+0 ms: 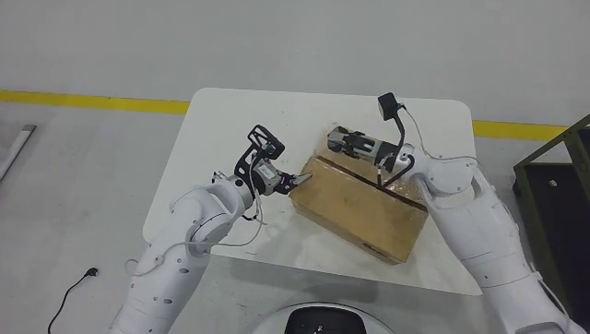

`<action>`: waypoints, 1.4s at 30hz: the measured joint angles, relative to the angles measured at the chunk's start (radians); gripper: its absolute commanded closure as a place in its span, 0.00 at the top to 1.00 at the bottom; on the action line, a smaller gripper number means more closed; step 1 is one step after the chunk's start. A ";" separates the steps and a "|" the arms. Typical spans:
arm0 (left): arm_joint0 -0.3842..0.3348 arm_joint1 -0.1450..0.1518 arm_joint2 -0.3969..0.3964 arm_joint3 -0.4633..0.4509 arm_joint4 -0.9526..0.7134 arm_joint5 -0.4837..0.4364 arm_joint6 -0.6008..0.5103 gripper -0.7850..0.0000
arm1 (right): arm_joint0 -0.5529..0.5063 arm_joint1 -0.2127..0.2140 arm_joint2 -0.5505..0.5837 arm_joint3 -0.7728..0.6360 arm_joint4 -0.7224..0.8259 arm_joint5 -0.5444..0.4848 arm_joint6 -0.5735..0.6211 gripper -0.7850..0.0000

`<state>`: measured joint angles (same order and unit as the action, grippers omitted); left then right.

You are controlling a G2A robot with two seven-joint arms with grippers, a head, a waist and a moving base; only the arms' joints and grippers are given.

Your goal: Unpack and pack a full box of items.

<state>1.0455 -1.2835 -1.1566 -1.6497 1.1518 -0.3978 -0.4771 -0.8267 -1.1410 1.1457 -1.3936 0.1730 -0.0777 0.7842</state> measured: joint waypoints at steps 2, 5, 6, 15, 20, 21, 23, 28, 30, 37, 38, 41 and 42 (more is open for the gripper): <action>0.011 0.000 0.002 0.008 -0.010 0.004 -0.003 1.00 | -0.006 0.000 0.000 -0.022 0.000 0.002 0.004 0.00; 0.016 0.001 0.010 0.020 -0.015 -0.009 -0.020 1.00 | -0.015 0.000 -0.006 -0.040 0.000 0.007 0.007 0.00; 0.016 0.001 0.013 0.023 -0.015 -0.011 -0.022 1.00 | -0.015 -0.001 -0.009 -0.039 -0.004 0.010 0.003 0.00; 0.001 -0.003 0.033 0.062 -0.005 0.038 -0.003 1.00 | 0.011 -0.015 -0.047 0.007 -0.003 0.022 -0.016 0.00; -0.020 -0.009 0.056 0.116 0.004 0.066 -0.006 1.00 | 0.022 -0.020 -0.062 0.015 -0.002 0.023 -0.014 0.00; -0.028 -0.010 0.065 0.129 0.010 0.067 -0.008 1.00 | 0.024 -0.021 -0.064 0.016 -0.002 0.022 -0.014 0.00; -0.038 -0.013 0.078 0.146 0.012 0.065 -0.011 1.00 | 0.028 -0.022 -0.066 0.017 -0.004 0.021 -0.011 0.00; -0.063 -0.021 0.107 0.183 0.015 0.067 -0.004 1.00 | 0.040 -0.026 -0.072 0.026 -0.010 0.020 -0.009 0.00; -0.070 -0.023 0.115 0.192 0.017 0.072 0.001 1.00 | 0.046 -0.028 -0.078 0.027 -0.011 0.019 -0.006 0.00; -0.080 -0.026 0.118 0.205 0.024 0.089 0.011 1.00 | 0.002 -0.021 -0.065 -0.011 -0.024 0.024 0.026 0.00; -0.080 -0.026 0.116 0.204 0.025 0.093 0.013 1.00 | -0.018 -0.016 -0.055 -0.024 -0.033 0.025 0.029 0.00; -0.077 -0.026 0.110 0.201 0.026 0.102 0.016 1.00 | -0.095 0.001 -0.009 -0.072 -0.065 0.038 0.036 0.00; -0.076 -0.025 0.108 0.199 0.027 0.103 0.015 1.00 | -0.126 0.009 0.014 -0.094 -0.079 0.046 0.035 0.00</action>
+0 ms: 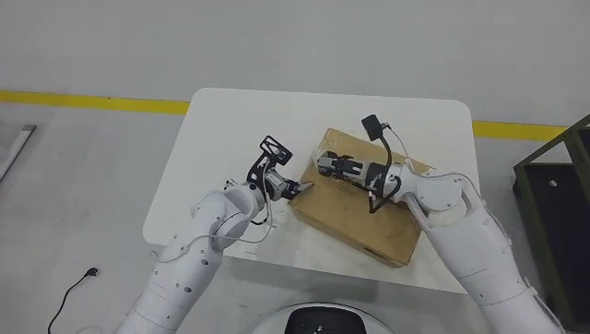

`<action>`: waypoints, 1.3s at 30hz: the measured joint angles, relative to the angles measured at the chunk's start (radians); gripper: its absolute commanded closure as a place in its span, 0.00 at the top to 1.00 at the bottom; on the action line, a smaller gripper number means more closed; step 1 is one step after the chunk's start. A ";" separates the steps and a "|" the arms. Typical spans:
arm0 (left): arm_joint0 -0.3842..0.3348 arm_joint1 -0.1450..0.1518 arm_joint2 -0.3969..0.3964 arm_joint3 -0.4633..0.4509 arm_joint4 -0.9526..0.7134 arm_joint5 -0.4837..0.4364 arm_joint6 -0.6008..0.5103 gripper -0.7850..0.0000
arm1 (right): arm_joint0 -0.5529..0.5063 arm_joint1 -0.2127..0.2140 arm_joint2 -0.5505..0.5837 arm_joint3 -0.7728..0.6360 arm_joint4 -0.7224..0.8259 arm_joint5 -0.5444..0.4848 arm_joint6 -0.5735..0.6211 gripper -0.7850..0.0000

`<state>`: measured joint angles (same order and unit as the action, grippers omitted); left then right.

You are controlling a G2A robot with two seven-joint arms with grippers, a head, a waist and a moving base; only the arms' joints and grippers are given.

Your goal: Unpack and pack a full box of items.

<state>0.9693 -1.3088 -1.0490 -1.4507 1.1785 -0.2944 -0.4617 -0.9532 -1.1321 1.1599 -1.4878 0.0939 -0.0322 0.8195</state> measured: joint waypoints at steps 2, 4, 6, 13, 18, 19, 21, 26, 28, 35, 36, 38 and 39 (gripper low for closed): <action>0.002 0.000 -0.002 -0.003 0.001 0.000 -0.001 1.00 | -0.046 0.010 0.037 -0.035 -0.012 0.014 -0.004 0.00; 0.004 0.001 -0.003 -0.005 0.002 0.000 -0.003 1.00 | -0.095 0.020 0.079 -0.074 -0.015 0.031 -0.011 0.00; 0.006 0.001 -0.003 -0.007 0.005 -0.001 -0.005 1.00 | -0.137 0.028 0.111 -0.110 -0.023 0.047 -0.017 0.00; 0.013 0.001 -0.003 -0.021 0.007 -0.002 -0.011 1.00 | -0.219 0.043 0.158 -0.178 -0.073 0.102 -0.013 0.00; 0.021 0.001 -0.006 -0.038 0.008 0.002 -0.013 1.00 | -0.235 0.051 0.173 -0.200 -0.136 0.124 -0.016 0.00; 0.022 0.001 -0.006 -0.041 0.008 0.002 -0.013 1.00 | -0.235 0.052 0.173 -0.203 -0.149 0.125 -0.018 0.00; 0.024 0.002 -0.006 -0.046 0.010 0.003 -0.013 1.00 | -0.231 0.053 0.170 -0.211 -0.174 0.127 -0.025 0.00; 0.024 0.002 -0.006 -0.046 0.010 0.002 -0.014 1.00 | -0.227 0.053 0.170 -0.214 -0.184 0.126 -0.031 0.00; 0.024 0.002 -0.006 -0.046 0.010 0.002 -0.014 1.00 | -0.227 0.053 0.170 -0.214 -0.184 0.126 -0.030 0.00; 0.024 0.002 -0.006 -0.046 0.010 0.002 -0.013 1.00 | -0.229 0.051 0.149 -0.191 -0.185 0.165 -0.032 0.00; 0.024 0.002 -0.006 -0.046 0.010 0.002 -0.013 1.00 | -0.224 0.050 0.143 -0.181 -0.189 0.184 -0.032 0.00; 0.024 0.002 -0.006 -0.046 0.010 0.002 -0.013 1.00 | -0.213 0.049 0.133 -0.167 -0.195 0.211 -0.034 0.00; 0.024 0.002 -0.006 -0.046 0.010 0.002 -0.013 1.00 | -0.206 0.048 0.127 -0.158 -0.200 0.226 -0.036 0.00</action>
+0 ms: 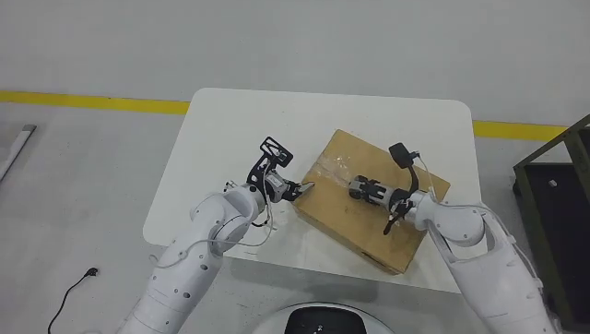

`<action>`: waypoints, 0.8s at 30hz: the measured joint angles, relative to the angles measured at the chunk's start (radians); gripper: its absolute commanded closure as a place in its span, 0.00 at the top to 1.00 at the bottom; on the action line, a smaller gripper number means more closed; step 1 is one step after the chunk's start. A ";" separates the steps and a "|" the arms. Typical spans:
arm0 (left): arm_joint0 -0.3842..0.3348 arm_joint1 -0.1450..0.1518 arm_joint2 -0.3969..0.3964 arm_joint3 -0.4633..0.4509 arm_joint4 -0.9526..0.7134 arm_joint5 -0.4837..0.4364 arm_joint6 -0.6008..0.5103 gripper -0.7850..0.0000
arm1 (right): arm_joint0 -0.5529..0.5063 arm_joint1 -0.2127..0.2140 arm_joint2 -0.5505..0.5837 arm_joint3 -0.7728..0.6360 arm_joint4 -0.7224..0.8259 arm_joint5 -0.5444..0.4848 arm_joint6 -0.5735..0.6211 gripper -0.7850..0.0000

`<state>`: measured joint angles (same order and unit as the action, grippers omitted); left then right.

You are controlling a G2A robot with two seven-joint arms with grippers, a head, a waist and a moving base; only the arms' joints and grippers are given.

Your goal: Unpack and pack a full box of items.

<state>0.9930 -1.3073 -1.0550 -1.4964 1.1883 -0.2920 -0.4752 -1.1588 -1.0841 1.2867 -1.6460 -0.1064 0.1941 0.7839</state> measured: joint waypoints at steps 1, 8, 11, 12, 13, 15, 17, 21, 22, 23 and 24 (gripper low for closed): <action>0.000 0.000 0.000 0.000 0.000 0.000 0.000 1.00 | 0.006 -0.001 -0.005 0.006 0.000 0.011 0.000 0.00; 0.000 0.000 0.000 0.000 0.000 0.000 0.000 1.00 | 0.060 -0.008 -0.048 0.048 -0.017 0.066 0.010 0.08; 0.000 0.000 0.000 0.000 0.000 0.000 0.000 1.00 | 0.081 -0.011 -0.065 0.062 -0.022 0.082 0.022 0.28; 0.000 0.000 0.000 0.000 0.000 0.000 0.000 1.00 | 0.088 -0.011 -0.069 0.065 -0.021 0.087 0.025 0.30; 0.000 0.000 0.000 0.000 0.000 0.000 0.000 1.00 | 0.092 -0.012 -0.070 0.065 -0.021 0.091 0.027 0.32; 0.000 0.000 0.000 0.000 0.000 0.000 0.000 1.00 | 0.098 -0.011 -0.066 0.059 -0.022 0.101 0.036 0.35; 0.000 0.000 0.000 0.000 0.000 0.000 0.000 1.00 | 0.097 -0.008 -0.055 0.045 -0.027 0.113 0.045 0.35; 0.000 0.000 0.000 0.000 0.000 0.000 0.000 1.00 | 0.080 0.002 -0.017 0.010 -0.039 0.129 0.068 0.36; 0.000 0.000 0.000 0.000 0.000 0.000 0.000 1.00 | 0.075 0.004 -0.009 0.003 -0.041 0.131 0.073 0.37; 0.000 0.000 0.000 0.000 0.000 0.000 0.000 1.00 | 0.070 0.006 -0.003 -0.003 -0.043 0.132 0.077 0.38; 0.000 0.000 0.000 0.000 0.000 0.000 0.000 1.00 | 0.063 0.009 0.005 -0.013 -0.045 0.134 0.082 0.41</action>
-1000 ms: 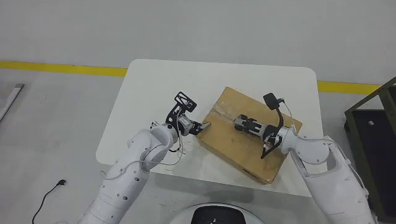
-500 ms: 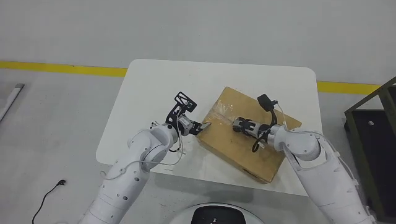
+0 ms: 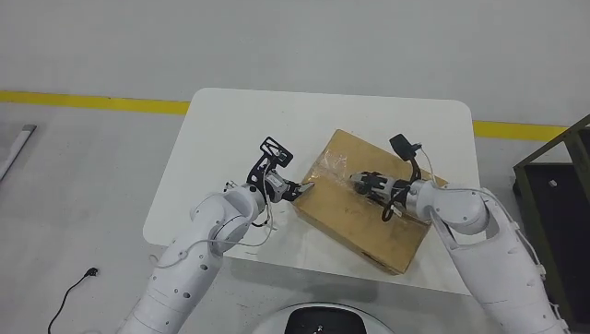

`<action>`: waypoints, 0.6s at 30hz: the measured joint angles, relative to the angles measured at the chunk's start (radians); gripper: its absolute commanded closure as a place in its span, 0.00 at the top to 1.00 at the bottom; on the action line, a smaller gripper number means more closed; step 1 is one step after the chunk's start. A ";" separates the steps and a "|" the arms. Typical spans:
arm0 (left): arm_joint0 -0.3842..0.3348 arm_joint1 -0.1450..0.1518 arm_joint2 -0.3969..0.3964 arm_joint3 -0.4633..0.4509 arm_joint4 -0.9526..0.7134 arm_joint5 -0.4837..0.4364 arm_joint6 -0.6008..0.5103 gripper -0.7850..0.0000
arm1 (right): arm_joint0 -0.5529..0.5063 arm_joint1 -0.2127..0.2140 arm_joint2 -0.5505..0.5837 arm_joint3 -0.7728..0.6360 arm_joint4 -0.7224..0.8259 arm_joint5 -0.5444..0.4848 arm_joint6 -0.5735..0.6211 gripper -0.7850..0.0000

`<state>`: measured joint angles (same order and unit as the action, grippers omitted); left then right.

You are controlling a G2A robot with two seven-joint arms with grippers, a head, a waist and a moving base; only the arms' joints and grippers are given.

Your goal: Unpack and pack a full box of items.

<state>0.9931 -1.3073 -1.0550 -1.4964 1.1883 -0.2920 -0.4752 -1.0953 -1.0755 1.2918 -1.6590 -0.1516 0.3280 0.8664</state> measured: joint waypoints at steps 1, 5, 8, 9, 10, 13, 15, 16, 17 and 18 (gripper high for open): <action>0.000 0.000 0.000 0.000 0.000 0.000 0.000 1.00 | -0.005 0.002 0.005 -0.007 -0.001 0.002 0.003 0.41; 0.000 0.000 0.000 0.000 0.000 0.000 0.000 1.00 | -0.024 0.008 0.030 -0.039 -0.002 0.014 0.020 0.45; 0.000 0.000 0.000 0.000 0.000 0.000 0.000 1.00 | -0.040 0.014 0.054 -0.059 -0.005 0.021 0.040 0.48; 0.000 0.000 0.000 0.000 0.000 0.000 0.000 1.00 | -0.047 0.017 0.066 -0.067 -0.005 0.025 0.048 0.49; 0.000 0.000 0.000 0.000 0.000 0.000 0.000 1.00 | -0.054 0.020 0.076 -0.074 -0.006 0.029 0.054 0.50; 0.000 0.000 0.000 0.000 0.000 0.000 0.000 1.00 | -0.078 0.027 0.117 -0.104 -0.004 0.038 0.059 0.49; 0.000 0.000 0.000 0.000 0.000 0.000 0.000 1.00 | -0.098 0.032 0.151 -0.125 0.005 0.039 0.052 0.47; 0.000 0.000 0.000 0.000 0.000 0.000 0.000 1.00 | -0.105 0.033 0.166 -0.134 0.013 0.035 0.045 0.46; 0.000 0.000 0.000 0.000 0.000 0.000 0.000 1.00 | -0.112 0.034 0.179 -0.143 0.022 0.025 0.036 0.41; 0.000 0.000 0.000 0.000 0.000 0.000 0.000 1.00 | -0.122 0.034 0.194 -0.152 0.037 0.006 0.021 0.33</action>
<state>0.9930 -1.3073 -1.0550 -1.4964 1.1883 -0.2920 -0.4752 -1.2172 -1.0410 1.4856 -1.8110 -0.1143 0.3338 0.8878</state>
